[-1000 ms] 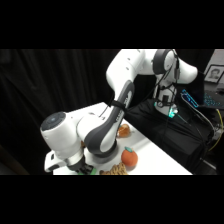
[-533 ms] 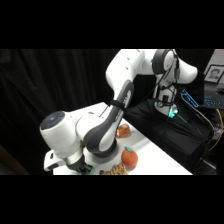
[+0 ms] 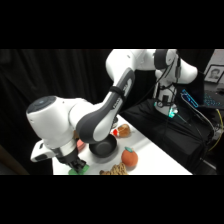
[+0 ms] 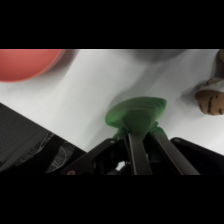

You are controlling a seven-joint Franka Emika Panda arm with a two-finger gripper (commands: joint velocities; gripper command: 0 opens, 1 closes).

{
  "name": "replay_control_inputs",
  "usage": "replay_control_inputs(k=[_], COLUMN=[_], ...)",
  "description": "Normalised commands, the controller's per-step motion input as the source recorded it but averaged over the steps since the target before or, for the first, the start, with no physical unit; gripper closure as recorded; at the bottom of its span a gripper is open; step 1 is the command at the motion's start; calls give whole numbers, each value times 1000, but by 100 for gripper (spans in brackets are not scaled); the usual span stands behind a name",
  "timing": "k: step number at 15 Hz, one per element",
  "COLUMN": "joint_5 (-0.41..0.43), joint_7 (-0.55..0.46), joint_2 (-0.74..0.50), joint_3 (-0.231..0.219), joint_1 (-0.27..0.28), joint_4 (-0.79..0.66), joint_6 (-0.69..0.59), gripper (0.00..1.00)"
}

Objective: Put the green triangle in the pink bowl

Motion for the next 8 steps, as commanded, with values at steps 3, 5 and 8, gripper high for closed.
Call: replay_control_inputs(k=[3, 5, 8], joint_5=[55, 92, 141], joint_7=[187, 149, 93], joint_2=[-374, -400, -407], joint_3=[-68, -64, -58], joint_1=[14, -44, -137], joint_4=[-204, -296, -350], joint_6=[-188, -140, -72], gripper=[96, 96, 96])
